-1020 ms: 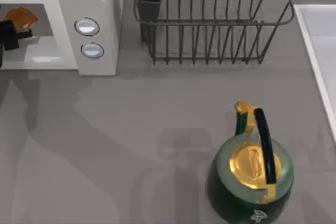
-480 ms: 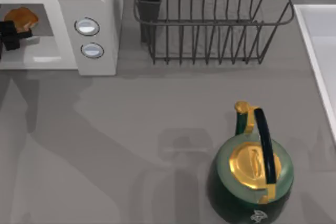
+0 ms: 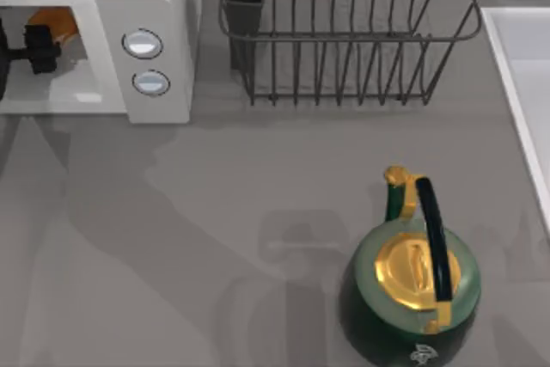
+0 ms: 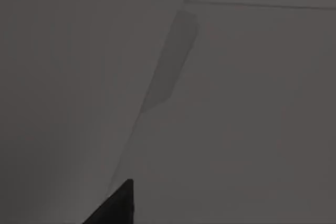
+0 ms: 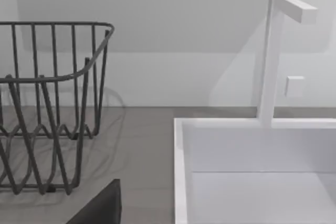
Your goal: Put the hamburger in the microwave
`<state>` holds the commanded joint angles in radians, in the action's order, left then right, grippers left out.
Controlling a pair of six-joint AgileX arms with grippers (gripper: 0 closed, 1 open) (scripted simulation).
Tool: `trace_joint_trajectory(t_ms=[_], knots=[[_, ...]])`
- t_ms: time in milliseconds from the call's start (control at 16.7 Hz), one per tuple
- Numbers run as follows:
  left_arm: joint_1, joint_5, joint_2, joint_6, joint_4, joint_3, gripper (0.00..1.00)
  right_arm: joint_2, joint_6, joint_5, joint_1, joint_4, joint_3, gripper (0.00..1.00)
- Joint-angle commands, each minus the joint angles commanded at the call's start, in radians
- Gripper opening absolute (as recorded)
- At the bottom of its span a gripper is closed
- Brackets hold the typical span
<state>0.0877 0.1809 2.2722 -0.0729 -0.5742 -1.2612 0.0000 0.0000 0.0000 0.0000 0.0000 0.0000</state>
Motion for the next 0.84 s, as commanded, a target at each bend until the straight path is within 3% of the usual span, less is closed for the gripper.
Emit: trace_joint_trajectory(t_ms=[840], knots=[[0.033, 0.013, -0.174, 0.070, 0.253, -0.072, 1.00, 0.000, 0.000, 0.000, 0.000, 0.000, 0.000, 1.00]])
